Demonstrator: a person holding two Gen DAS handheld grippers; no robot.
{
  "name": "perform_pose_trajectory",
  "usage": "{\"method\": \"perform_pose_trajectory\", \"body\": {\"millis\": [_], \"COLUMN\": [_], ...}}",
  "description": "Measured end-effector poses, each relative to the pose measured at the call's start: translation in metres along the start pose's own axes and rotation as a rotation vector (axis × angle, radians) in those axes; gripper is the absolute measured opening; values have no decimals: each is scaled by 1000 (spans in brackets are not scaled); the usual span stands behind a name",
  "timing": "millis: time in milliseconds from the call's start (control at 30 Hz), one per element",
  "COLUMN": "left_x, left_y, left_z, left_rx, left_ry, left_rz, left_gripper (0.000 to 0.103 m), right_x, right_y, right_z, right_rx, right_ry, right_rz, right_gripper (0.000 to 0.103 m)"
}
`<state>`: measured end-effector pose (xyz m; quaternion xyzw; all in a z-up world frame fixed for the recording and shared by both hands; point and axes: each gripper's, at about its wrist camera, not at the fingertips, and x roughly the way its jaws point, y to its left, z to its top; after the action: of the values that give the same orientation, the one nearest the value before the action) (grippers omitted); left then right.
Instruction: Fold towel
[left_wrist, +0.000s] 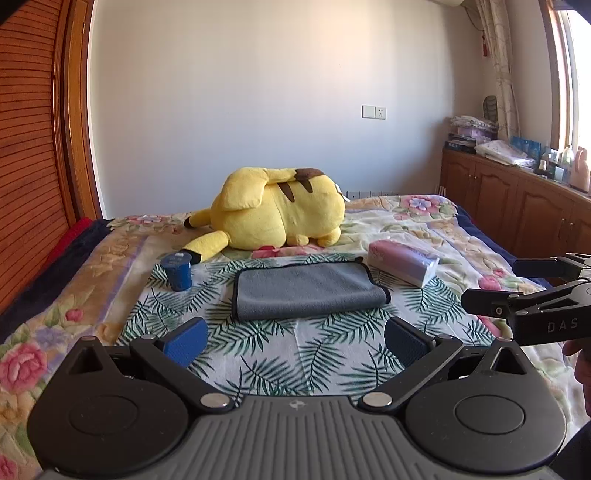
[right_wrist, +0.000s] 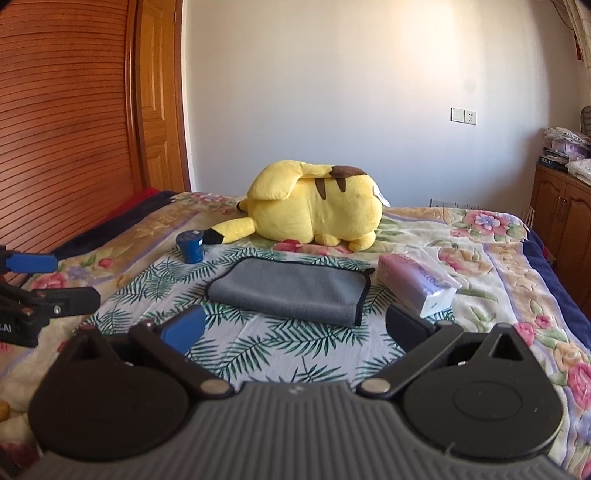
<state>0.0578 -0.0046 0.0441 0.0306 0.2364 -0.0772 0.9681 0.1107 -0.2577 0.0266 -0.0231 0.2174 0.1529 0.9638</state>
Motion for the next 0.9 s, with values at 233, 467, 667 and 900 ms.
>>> {"method": "perform_pose_trajectory", "body": {"millis": [233,467,667,900], "left_x": [-1,4,12,21], "left_y": [-1,-2,-4,-7], "left_z": [-18,-40,-57,-73], "left_rx": [-4,-20,-26,-22], "left_ry": [18,53,80,107], "left_rz": [-2,2,6,15], "left_gripper": [87,87,87,87], "right_x": [-5,-3,-2,2], "right_y": [7,10,12,12], "right_z": [-18,-34,-45,-57], "right_rx": [7,16,28,36], "right_ry": [15,40,57,80], "right_rz": [8,5,5,7], "right_gripper": [103,103,103,103]}}
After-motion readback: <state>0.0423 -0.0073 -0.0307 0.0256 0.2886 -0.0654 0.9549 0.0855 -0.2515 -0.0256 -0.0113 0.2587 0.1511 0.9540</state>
